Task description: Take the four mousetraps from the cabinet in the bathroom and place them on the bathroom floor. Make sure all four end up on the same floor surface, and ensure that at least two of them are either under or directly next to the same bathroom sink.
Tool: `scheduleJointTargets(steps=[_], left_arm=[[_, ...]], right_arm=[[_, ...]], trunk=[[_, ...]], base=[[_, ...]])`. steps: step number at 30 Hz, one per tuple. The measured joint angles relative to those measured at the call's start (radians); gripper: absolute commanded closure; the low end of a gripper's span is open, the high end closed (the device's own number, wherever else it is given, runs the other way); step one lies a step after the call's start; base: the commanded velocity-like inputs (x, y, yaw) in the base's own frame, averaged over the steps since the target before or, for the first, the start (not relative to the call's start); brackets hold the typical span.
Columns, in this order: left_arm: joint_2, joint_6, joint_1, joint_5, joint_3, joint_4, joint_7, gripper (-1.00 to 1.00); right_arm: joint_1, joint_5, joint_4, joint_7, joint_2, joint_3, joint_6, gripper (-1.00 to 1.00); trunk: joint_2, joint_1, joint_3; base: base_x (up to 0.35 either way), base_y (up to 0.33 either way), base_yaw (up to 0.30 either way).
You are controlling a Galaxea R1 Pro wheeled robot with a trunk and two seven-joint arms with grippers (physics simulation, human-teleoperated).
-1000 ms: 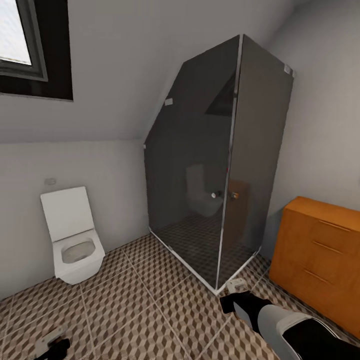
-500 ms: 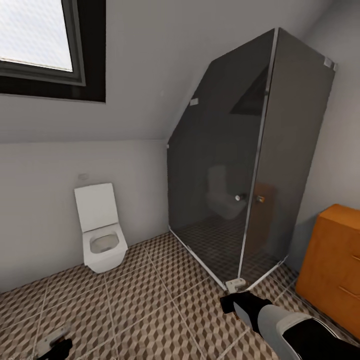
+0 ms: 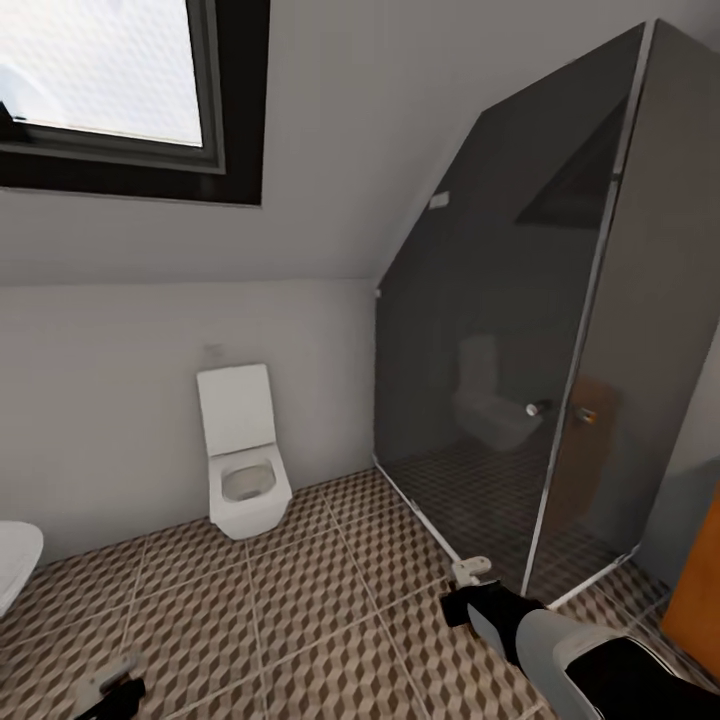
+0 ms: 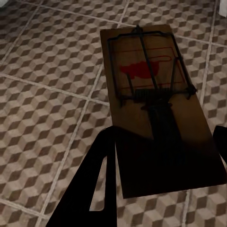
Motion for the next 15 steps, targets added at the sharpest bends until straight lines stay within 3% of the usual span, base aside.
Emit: scheduleJointTargets(steps=[15], left_arm=[[0.002,0.028,0.0,-0.002,0.0,0.0,0.0,1.0]], right_arm=[[0.0,0.0,0.0,-0.002,0.0,0.0,0.0,1.0]], trunk=[[0.0,0.0,0.0]], base=[[0.321,0.0,0.014]])
